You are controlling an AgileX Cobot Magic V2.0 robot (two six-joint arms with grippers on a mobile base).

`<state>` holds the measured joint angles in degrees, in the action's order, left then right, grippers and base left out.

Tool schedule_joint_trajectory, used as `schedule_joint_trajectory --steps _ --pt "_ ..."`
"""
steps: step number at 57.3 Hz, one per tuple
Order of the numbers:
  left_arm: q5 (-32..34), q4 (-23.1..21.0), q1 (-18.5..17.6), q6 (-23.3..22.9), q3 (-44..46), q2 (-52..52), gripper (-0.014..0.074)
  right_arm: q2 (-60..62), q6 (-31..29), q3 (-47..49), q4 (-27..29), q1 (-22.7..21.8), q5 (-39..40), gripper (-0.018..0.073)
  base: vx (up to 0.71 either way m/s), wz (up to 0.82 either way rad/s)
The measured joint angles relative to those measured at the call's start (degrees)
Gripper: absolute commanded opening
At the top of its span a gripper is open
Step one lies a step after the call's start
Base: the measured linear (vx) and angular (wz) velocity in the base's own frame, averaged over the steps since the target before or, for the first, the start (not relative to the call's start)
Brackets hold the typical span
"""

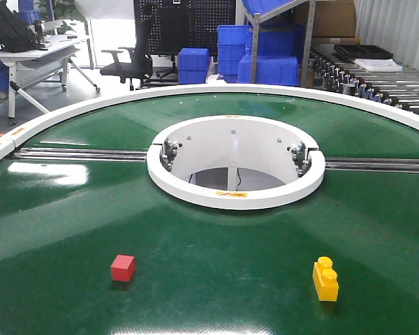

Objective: Pick red and yellow blocks into blue bin

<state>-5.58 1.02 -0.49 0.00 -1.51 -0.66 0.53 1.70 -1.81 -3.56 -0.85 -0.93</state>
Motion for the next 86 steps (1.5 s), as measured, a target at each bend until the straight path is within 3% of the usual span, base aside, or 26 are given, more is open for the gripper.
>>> schedule_joint_trajectory --steps 41,55,66,76,86 --pt "0.3 0.0 0.0 0.0 0.0 0.0 -0.0006 0.0 0.0 0.0 0.0 0.0 0.1 -0.0011 0.0 0.0" --pt "9.4 -0.3 0.0 -1.3 0.5 0.0 -0.0006 0.0 0.0 0.4 -0.3 0.0 3.8 -0.0011 0.0 0.0" --pt "11.8 -0.2 0.0 -1.6 11.0 0.0 -0.0006 0.0 0.0 10.0 -0.3 0.0 1.3 -0.0011 0.0 0.0" --pt "2.9 -0.2 0.0 -1.6 25.1 1.7 -0.0006 -1.9 0.0 24.0 -0.3 0.0 -6.3 -0.0011 0.0 0.0" --pt "-15.5 -0.2 0.0 -1.6 37.5 10.6 -0.0006 -9.9 0.0 35.6 -0.3 0.0 -19.8 -0.0011 0.0 0.0"
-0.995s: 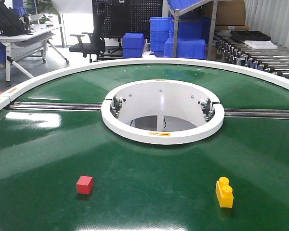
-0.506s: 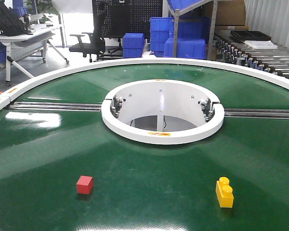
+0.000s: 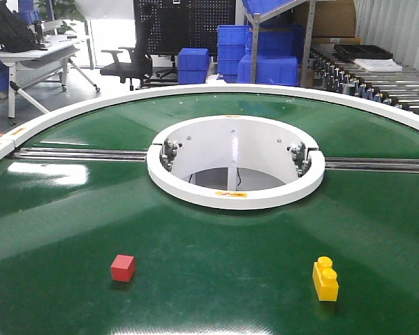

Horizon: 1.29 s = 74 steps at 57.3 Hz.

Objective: Pick red and yellow blocks into blue bin

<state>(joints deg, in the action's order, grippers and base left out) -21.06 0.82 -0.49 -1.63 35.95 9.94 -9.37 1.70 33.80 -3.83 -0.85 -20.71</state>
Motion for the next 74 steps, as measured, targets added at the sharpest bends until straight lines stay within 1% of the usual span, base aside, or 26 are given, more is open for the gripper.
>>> schedule_joint_trajectory --steps 4,7,18,25,30,34,37,40,45,47,50,51,53,57,60,62,64,69,71,74 --pt "-7.1 0.0 0.0 0.0 2.7 3.9 -0.0006 -3.0 0.0 2.7 0.0 0.0 -5.5 -0.0011 0.0 0.0" --pt "-10.7 0.0 0.0 0.0 3.4 6.4 -0.0006 -5.6 0.0 3.9 0.0 0.0 -9.5 -0.0011 0.0 0.0" --pt "-20.3 -0.1 0.0 0.0 3.4 12.7 -0.0006 -14.2 0.0 4.3 0.0 0.0 -21.5 -0.0011 0.0 0.0" --pt "-26.4 -0.8 0.0 0.0 3.4 15.2 -0.0006 -18.3 0.0 4.3 0.0 0.0 -25.6 -0.0011 0.0 0.0" --pt "-28.0 -0.8 0.0 0.0 3.4 15.9 -0.0001 -20.6 0.0 4.3 0.0 0.0 -27.0 -0.0006 0.0 0.0" --pt "-28.4 -0.8 0.0 0.0 3.4 15.9 0.0023 -21.9 0.0 4.3 0.0 0.0 -27.4 0.001 0.0 0.0" --pt "-28.5 -0.8 0.0 0.0 3.4 15.9 0.0065 -22.8 0.0 4.3 0.0 0.0 -27.5 0.0039 0.0 0.0" --pt "-28.5 -0.8 0.0 0.0 3.4 15.9 0.0119 -23.4 -0.2 4.3 0.0 0.0 -27.5 0.0091 0.0 0.0" --pt "-28.5 -0.8 0.0 0.0 3.4 15.9 0.0248 -24.2 -1.7 4.3 0.0 0.0 -27.5 0.021 0.0 0.0" --pt "-28.6 -0.8 0.0 0.0 3.4 15.9 0.0323 -24.4 -2.6 4.3 0.1 0.0 -27.5 0.0271 0.0 0.0" --pt "-28.8 -1.1 0.0 0.0 3.4 15.9 0.0405 -24.6 -3.5 4.3 0.1 0.0 -27.5 0.0374 0.0 0.0" --pt "-29.1 -1.1 0.0 0.0 3.4 15.9 0.0527 -24.6 -4.3 4.3 0.2 0.0 -27.5 0.0531 0.0 0.0" --pt "-29.1 -1.1 0.0 0.0 3.4 15.9 0.056 -24.6 -4.3 4.3 0.2 0.1 -27.5 0.0582 0.0 0.0" --pt "-29.1 -1.1 -0.1 0.0 3.4 15.9 0.0604 -24.6 -4.3 4.3 0.2 0.8 -27.4 0.0656 0.0 0.0" --pt "-29.1 -0.8 -0.7 0.0 3.4 16.0 0.0616 -24.8 -4.3 4.3 0.3 2.3 -27.4 0.0699 0.0 0.0" --pt "-29.1 -1.1 -1.3 0.0 3.4 15.9 0.0614 -25.2 -4.3 4.3 0.3 3.8 -27.3 0.0711 0.0 0.0" --pt "-29.1 -0.8 -2.1 0.0 3.4 16.1 0.061 -25.7 -4.4 4.3 0.1 5.2 -27.1 0.0718 0.0 0.0" --pt "-29.3 -1.1 -4.3 0.0 3.4 16.5 0.0598 -28.8 -4.3 4.3 -0.7 10.6 -25.7 0.0708 0.0 0.0" --pt "-29.3 -1.1 -5.0 0.0 3.4 16.6 0.059 -30.8 -3.8 4.3 -1.5 12.9 -25.0 0.07 0.0 0.0" --pt "-29.4 -1.1 -5.9 0.0 3.4 16.9 0.0581 -33.6 -2.3 4.6 -2.9 15.2 -24.5 0.0688 0.0 0.0"
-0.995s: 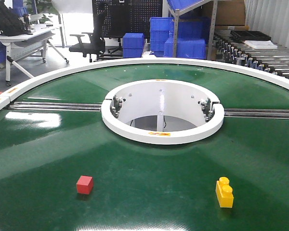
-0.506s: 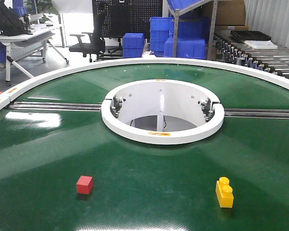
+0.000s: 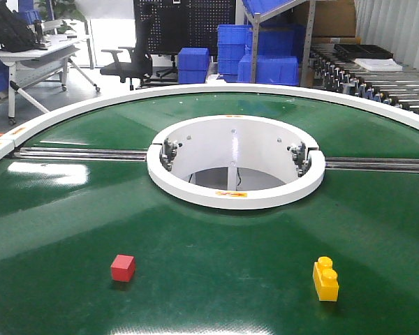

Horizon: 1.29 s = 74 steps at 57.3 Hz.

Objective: Pick red and yellow blocks into blue bin

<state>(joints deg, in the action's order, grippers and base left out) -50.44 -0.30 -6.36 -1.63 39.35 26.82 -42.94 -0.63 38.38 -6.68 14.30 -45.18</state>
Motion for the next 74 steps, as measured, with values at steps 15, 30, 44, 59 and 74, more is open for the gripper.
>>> schedule_joint_trajectory --steps 15,30,44,59,74 --pt "-0.1 0.3 -1.0 0.0 0.0 0.5 0.0536 -19.3 13.1 9.3 -6.0 1.5 1.2 0.0651 0.0 0.0" --pt "-0.5 0.3 -1.0 0.0 0.0 0.5 0.0514 -43.2 10.8 27.9 1.2 -4.6 -1.9 0.0648 0.0 0.0" --pt "-0.5 0.3 -1.0 0.0 0.0 0.5 0.0514 -59.1 3.6 41.9 6.7 -7.6 -3.3 0.0632 0.0 0.0" --pt "-0.5 0.3 -1.0 0.0 0.0 0.5 0.0514 -71.1 2.7 50.5 5.1 -7.6 -2.7 0.059 0.0 0.0" --pt "-0.5 0.3 -1.0 0.0 0.0 0.5 0.0514 -76.2 4.3 53.0 0.8 -7.6 0.8 0.0577 0.0 0.0"
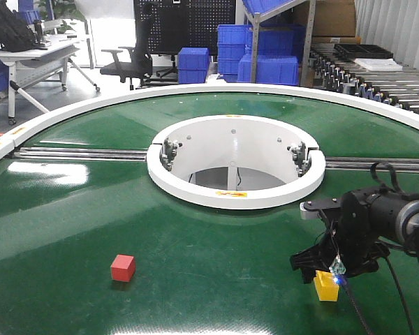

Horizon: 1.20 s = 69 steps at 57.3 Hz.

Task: Pick red and yellow blocks into blue bin
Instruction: 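Lower the right gripper onto the yellow brick and grasp it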

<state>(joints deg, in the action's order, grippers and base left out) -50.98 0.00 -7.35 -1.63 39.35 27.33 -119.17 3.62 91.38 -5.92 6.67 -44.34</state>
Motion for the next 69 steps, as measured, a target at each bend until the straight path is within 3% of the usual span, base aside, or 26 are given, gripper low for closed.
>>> schedule_joint_trajectory --steps 26,47,60,69 --pt "0.0 0.0 0.0 0.0 0.0 0.0 0.0514 -3.3 2.0 0.1 -0.4 0.0 3.6 0.0498 0.0 0.0" --pt "0.0 0.0 0.0 0.0 0.0 0.0 0.0514 -3.4 2.6 0.1 -0.4 0.0 3.1 0.0239 0.0 0.0" --pt "0.0 0.0 0.0 0.0 0.0 0.0 0.0514 1.9 2.3 -1.1 -0.3 0.1 1.9 0.0231 0.0 0.0" --pt "0.0 0.0 0.0 0.0 0.0 0.0 0.0514 12.5 -0.9 -8.7 -0.2 1.6 4.4 0.0231 0.0 0.0"
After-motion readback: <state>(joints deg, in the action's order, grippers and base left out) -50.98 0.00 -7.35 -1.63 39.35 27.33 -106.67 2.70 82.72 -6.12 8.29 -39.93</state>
